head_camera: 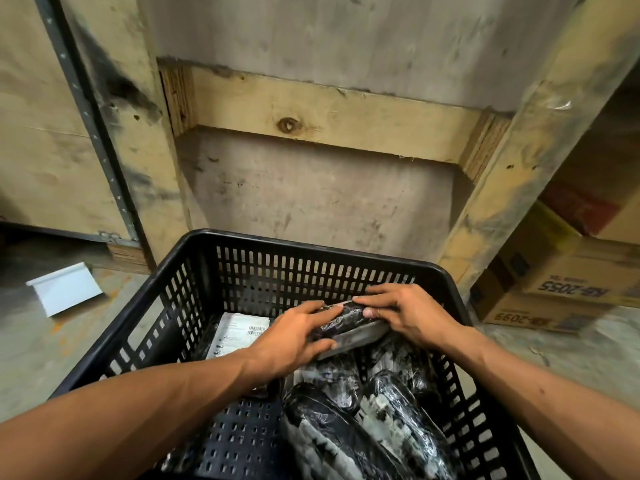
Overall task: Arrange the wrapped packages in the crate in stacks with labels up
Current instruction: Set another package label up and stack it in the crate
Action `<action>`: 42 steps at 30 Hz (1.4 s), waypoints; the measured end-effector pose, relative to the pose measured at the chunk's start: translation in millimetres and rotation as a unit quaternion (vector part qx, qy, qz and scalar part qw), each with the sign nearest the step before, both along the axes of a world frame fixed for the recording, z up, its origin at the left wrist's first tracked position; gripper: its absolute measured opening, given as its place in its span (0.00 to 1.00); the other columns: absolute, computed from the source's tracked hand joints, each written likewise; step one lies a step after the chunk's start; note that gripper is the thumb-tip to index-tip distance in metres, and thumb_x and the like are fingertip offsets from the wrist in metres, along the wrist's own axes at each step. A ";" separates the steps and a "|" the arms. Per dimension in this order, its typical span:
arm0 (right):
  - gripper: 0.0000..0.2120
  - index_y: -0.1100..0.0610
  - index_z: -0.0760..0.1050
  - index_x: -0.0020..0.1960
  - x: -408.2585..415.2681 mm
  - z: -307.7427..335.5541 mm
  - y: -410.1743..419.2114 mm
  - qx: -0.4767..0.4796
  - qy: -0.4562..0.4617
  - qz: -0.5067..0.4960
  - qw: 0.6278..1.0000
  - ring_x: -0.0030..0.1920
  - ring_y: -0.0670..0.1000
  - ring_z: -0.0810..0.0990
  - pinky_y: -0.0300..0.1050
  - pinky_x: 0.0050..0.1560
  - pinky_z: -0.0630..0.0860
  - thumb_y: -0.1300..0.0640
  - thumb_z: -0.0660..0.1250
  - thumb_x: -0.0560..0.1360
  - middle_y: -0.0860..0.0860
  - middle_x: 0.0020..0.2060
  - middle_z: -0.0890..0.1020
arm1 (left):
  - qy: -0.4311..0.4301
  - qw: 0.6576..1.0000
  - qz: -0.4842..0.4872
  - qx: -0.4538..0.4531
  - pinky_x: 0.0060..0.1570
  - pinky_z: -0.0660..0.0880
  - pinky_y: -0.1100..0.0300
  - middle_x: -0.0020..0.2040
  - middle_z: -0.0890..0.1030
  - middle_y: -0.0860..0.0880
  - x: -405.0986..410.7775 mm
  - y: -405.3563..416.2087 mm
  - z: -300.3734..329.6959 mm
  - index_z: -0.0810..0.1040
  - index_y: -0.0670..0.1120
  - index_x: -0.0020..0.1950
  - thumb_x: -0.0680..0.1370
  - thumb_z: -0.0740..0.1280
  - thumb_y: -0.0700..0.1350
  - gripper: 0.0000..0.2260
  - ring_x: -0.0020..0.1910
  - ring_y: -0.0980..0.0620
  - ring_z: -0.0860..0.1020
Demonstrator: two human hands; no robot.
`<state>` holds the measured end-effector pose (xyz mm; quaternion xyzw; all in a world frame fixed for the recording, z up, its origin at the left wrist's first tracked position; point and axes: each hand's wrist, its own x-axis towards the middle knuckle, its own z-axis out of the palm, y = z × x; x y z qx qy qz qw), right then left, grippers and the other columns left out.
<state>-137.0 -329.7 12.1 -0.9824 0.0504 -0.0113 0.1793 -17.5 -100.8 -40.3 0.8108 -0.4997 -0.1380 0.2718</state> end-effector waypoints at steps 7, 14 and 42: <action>0.33 0.34 0.64 0.77 5.7 -4.0 -9.5 0.003 0.091 0.031 0.995 0.74 0.48 0.63 0.53 0.77 0.60 0.46 0.73 0.77 0.46 0.75 0.68 | 0.201 0.971 0.053 -0.116 0.54 0.78 0.70 0.65 0.74 0.57 12.1 -2.6 -10.0 0.75 0.58 0.72 0.78 0.73 0.41 0.25 0.63 0.54 0.75; 0.26 0.22 0.54 0.75 1.8 -2.3 2.5 0.021 0.048 0.038 0.998 0.59 0.47 0.71 0.46 0.61 0.71 0.42 0.59 0.84 0.47 0.63 0.70 | 0.227 0.961 0.034 -0.151 0.60 0.76 0.66 0.64 0.78 0.57 34.0 8.5 26.7 0.81 0.62 0.63 0.79 0.72 0.45 0.17 0.64 0.56 0.76; 0.43 0.24 0.60 0.74 34.1 19.1 81.8 0.461 -0.003 0.016 0.887 0.54 0.46 0.86 0.39 0.49 0.82 0.52 0.80 0.72 0.53 0.66 0.78 | 0.218 0.956 0.130 -0.148 0.62 0.73 0.68 0.62 0.69 0.54 54.8 104.6 73.6 0.77 0.73 0.63 0.62 0.85 0.50 0.35 0.60 0.60 0.72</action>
